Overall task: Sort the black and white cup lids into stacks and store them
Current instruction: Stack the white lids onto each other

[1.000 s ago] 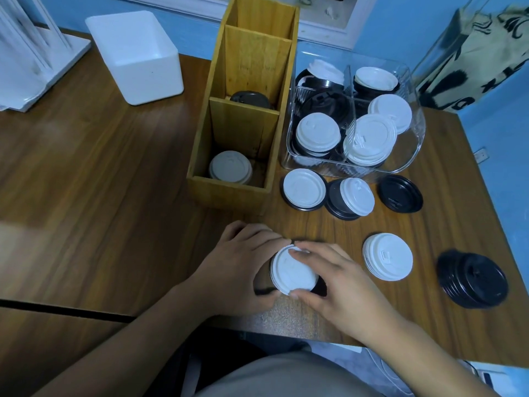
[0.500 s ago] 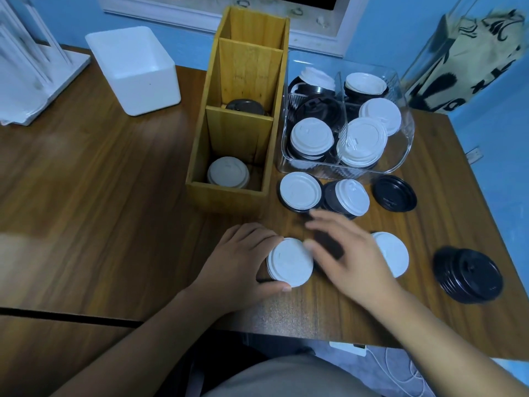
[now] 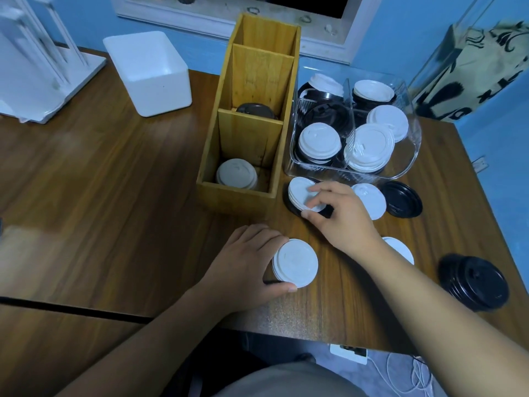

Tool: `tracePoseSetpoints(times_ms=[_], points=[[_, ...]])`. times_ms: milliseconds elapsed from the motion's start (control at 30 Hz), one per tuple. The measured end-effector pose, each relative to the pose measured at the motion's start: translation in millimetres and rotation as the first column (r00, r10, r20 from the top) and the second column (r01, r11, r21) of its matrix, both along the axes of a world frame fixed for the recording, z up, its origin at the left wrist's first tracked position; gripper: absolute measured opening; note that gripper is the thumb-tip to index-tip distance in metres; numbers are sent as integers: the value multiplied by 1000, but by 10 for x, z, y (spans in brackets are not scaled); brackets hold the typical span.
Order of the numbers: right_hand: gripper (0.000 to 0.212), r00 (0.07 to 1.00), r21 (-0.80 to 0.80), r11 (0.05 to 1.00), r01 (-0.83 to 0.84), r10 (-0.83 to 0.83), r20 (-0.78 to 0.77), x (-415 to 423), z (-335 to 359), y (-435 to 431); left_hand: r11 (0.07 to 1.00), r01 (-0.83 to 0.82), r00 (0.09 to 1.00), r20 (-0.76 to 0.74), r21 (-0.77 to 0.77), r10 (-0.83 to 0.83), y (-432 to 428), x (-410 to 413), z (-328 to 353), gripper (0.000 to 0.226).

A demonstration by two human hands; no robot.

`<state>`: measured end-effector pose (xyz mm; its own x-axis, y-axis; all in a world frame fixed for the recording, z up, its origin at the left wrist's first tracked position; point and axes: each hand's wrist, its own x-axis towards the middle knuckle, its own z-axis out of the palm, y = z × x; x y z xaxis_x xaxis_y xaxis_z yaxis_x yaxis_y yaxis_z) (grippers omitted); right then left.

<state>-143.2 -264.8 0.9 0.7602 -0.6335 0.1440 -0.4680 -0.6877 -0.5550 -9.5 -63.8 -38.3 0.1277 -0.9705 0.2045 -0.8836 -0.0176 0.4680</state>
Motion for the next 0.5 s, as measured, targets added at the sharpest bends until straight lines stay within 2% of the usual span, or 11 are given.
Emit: tracePoseSetpoints(times_ms=[167, 233, 300, 400, 433, 467, 500], points=[[12, 966, 39, 995, 94, -101, 239, -172, 278, 158, 1000, 2, 1000, -19, 5, -2, -4, 4, -4, 79], [5, 925, 213, 964, 156, -218, 310, -357, 372, 332, 1000, 2, 1000, -27, 6, -2, -1, 3, -4, 79], [6, 877, 463, 859, 217, -380, 294, -603, 343, 557, 1000, -3, 999, -35, 8, 3, -3, 5, -3, 79], [15, 747, 798, 538, 272, -641, 178, -898, 211, 871, 1000, -8, 999, -44, 12, 9, -7, 7, -5, 80], [17, 715, 833, 463, 303, -689, 123, -959, 162, 927, 1000, -8, 999, -47, 8, 8, -7, 6, -3, 80], [18, 703, 827, 438, 352, -707, 75, -1005, 131, 958, 1000, -7, 999, -48, 2, 7, -5, 5, -2, 79], [19, 711, 797, 453, 399, -702, 43, -1035, 118, 967, 1000, -6, 999, -45, -6, 6, -4, 3, -1, 79]])
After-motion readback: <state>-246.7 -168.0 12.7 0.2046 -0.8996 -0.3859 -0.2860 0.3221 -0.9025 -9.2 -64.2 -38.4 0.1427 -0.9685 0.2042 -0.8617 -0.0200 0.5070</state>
